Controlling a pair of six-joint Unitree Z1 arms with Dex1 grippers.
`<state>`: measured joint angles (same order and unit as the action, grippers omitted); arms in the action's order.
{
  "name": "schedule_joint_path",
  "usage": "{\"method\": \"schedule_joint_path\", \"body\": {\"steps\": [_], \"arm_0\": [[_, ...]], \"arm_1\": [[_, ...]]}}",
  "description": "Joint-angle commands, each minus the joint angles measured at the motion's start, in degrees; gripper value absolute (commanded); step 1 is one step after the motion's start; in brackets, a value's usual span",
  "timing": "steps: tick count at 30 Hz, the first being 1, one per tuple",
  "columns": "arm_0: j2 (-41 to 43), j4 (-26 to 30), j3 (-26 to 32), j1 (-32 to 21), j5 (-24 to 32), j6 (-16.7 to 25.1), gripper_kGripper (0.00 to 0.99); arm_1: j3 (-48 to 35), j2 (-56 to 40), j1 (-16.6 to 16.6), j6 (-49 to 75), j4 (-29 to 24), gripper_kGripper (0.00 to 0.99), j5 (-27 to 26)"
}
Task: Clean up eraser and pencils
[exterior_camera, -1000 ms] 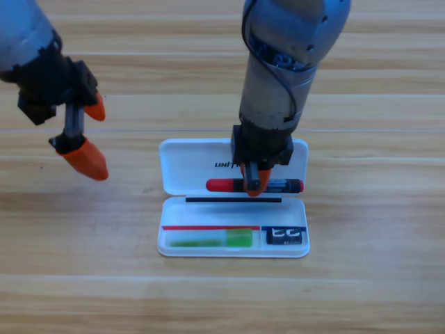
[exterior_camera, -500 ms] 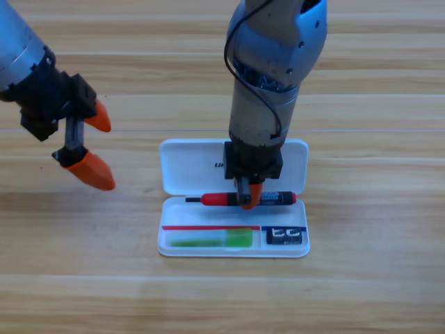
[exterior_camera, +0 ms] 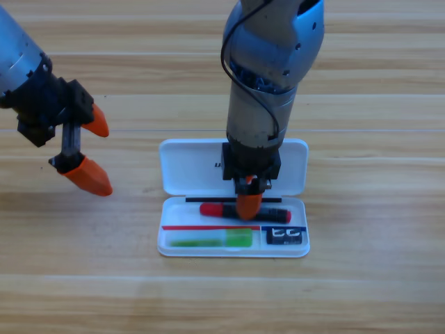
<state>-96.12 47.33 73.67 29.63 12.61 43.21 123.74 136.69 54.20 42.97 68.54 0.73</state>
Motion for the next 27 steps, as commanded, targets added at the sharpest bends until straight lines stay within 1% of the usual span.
{"method": "schedule_joint_path", "body": {"steps": [1,5,8,12,15,18,22,25,27], "arm_0": [[0.49,-0.66,-1.33,-1.15,0.67,0.56,0.990],[1.02,-0.57,-1.07,-1.15,0.67,0.47,0.990],[1.72,-0.57,-0.54,-1.85,1.37,0.38,0.990],[1.81,-0.57,0.78,-3.17,2.78,0.12,0.990],[1.55,-0.57,2.27,-4.66,4.18,-0.06,0.990],[0.23,-1.19,3.94,-6.95,6.38,0.03,0.990],[-2.32,-3.47,5.08,-10.03,10.69,0.38,0.990],[-4.78,-6.55,4.56,-11.96,13.76,1.00,0.990],[-6.36,-9.63,3.32,-12.93,15.70,1.70,0.990]], "arm_1": [[0.10,1.56,1.26,-0.52,0.28,0.937,1.30],[-1.84,-3.89,1.08,-0.52,0.28,0.948,-0.64],[-4.12,-9.25,1.08,-0.87,0.28,0.956,-3.36],[-8.69,-17.07,1.17,-0.96,0.28,0.957,-5.82],[-14.05,-24.28,1.44,-0.96,0.28,0.957,-9.34],[-18.98,-31.93,1.70,-0.96,0.28,0.957,-14.17],[-23.11,-39.75,1.70,-3.07,0.28,0.957,-19.62],[-25.22,-43.18,1.70,-4.65,0.11,0.957,-20.68],[-26.80,-45.02,1.70,-5.53,0.02,0.957,-21.03]]}}
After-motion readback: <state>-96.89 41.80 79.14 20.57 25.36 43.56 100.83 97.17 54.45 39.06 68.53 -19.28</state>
